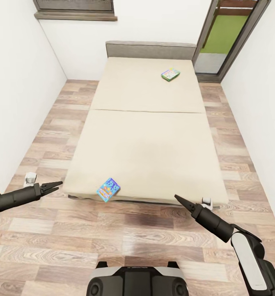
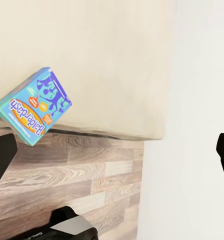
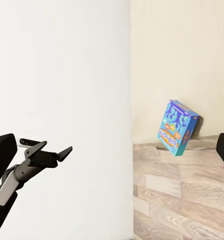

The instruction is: Put all the toys in the child's room - the three board games (two on the bed and one on the table), the two jigsaw puzzles on the table, and the tennis ball on the table - inside the toy box on the table in the child's room.

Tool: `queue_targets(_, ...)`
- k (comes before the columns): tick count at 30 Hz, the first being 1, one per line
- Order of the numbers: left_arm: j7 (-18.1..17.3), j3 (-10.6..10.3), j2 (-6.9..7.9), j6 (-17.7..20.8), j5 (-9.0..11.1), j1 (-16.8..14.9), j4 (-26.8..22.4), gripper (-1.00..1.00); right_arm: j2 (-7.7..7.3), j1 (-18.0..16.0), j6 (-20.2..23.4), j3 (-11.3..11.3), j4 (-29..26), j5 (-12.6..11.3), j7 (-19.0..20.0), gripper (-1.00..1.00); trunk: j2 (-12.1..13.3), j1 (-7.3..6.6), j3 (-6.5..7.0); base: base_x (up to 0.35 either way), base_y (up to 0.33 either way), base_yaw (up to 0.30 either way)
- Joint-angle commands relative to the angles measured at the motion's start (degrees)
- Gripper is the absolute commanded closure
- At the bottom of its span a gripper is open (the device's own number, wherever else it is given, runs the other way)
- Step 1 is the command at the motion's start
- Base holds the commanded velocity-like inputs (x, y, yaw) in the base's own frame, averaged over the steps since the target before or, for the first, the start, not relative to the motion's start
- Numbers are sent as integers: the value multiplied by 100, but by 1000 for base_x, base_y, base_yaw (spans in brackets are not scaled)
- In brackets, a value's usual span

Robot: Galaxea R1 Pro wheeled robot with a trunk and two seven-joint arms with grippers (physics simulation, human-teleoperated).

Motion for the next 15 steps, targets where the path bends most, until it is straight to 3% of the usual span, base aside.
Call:
queue_targets(1,-9,0,1,42,12,-2,1,-100,1,-3,34,-4,0,-17,4,-100,-8,3,3,0,0,0)
queue_targets(15,-2,1,1,42,11,-2,1,-100,-3,-3,35,-6,-2,-17,2,-100,-8,3,135,0,0,0)
